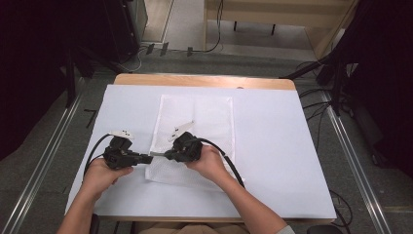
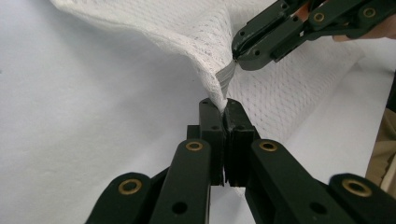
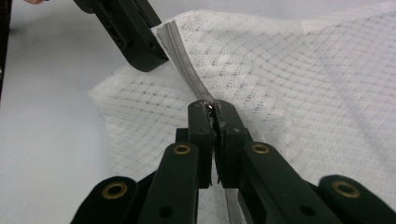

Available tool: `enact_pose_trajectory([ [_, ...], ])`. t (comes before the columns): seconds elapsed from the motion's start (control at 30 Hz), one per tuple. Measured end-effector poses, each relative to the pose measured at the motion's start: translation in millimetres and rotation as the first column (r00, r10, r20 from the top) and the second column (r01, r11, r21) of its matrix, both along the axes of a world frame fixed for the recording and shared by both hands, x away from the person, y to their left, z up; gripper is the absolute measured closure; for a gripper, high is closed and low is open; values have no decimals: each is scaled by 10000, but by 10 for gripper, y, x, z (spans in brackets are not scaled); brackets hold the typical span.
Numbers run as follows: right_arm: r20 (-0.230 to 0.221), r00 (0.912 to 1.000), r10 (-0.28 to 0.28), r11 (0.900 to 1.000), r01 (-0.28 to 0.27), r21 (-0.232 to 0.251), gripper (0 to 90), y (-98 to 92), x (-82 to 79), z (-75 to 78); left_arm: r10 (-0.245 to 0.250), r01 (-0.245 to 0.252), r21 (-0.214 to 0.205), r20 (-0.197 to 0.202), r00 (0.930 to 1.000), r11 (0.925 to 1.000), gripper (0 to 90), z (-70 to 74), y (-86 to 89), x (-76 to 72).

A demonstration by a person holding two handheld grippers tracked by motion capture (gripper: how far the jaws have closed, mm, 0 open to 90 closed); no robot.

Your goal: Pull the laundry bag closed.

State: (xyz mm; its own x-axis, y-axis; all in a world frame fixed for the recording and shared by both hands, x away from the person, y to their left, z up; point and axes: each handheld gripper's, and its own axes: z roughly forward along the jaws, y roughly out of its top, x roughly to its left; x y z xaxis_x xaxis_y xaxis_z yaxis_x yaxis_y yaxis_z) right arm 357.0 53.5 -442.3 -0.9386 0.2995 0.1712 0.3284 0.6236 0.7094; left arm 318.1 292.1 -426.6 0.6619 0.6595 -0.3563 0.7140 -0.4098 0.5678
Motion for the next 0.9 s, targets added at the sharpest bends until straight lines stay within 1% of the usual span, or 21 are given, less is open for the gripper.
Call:
enact_pose_trajectory([
  [0.03, -8, 10000, 46, 10000, -46, 35, 883, -6, -3, 4, 44, -44, -37, 43, 10000, 10000, 893, -2, 4, -5],
  [0.13, -61, 10000, 38, 10000, -38, 67, 883, -12, -6, 13, -96, 96, 1, 86, 9999, 10000, 893, -3, 1, -11],
  [0.27, -137, 9997, 177, 9997, -175, 150, 883, -45, -4, 21, -195, 195, 2, 177, 9997, 9998, 892, -1, -2, -28],
  [0.3, -39, 9998, 213, 9997, -212, 122, 883, -49, -9, 24, -146, 146, -5, 151, 9998, 9999, 892, 1, 1, -31],
  [0.33, 28, 9997, 230, 9997, -229, -23, 883, -58, -17, 25, -153, 154, -10, 101, 9998, 9999, 893, -1, 16, -27],
  [0.37, 84, 9997, 229, 9997, -228, -129, 883, -75, -15, 15, -58, 58, 10, 51, 10000, 10000, 893, -1, 23, -26],
  [0.4, -34, 9999, 130, 9997, -130, -191, 883, -113, 2, -7, -22, 22, -35, -42, 10000, 10000, 893, -7, 34, -18],
  [0.43, -34, 9999, 130, 9997, -130, -191, 883, -113, 2, -7, -24, 24, -82, -66, 10000, 10000, 893, -11, 36, -16],
  [0.47, -108, 9999, 135, 9999, -136, -42, 883, -148, 10, -17, -54, 53, -88, -63, 10000, 9999, 893, -10, 33, -18],
  [0.53, -81, 9999, 151, 9999, -152, -73, 883, -155, 5, -9, -29, 29, -66, 11, 10000, 10000, 893, 0, 22, -25],
  [0.67, 71, 9998, 185, 9998, -185, -83, 883, -201, -18, 33, 16, -13, -237, 102, 9999, 9997, 892, 14, 64, -26],
  [0.7, 8, 9999, 141, 9999, -141, -52, 883, -223, -15, 34, 51, -48, -273, 133, 9999, 9996, 892, 15, 65, -32],
  [0.77, -199, 9998, 33, 10000, -32, 56, 883, -267, -7, 28, 23, -20, -191, 167, 9999, 9998, 892, 7, 46, -29],
  [0.83, -152, 9999, -11, 10000, 11, -34, 882, -284, -27, 35, -49, 51, -104, 182, 9998, 9999, 892, -1, 24, -21],
  [0.87, -107, 9999, 27, 10000, -27, -63, 883, -296, -39, 36, -44, 46, -140, 130, 9999, 9999, 892, -7, 9, -22],
  [0.9, -40, 10000, 20, 10000, -20, -65, 882, -312, -45, 33, -73, 73, -36, 147, 9999, 10000, 892, -9, -2, -20],
])
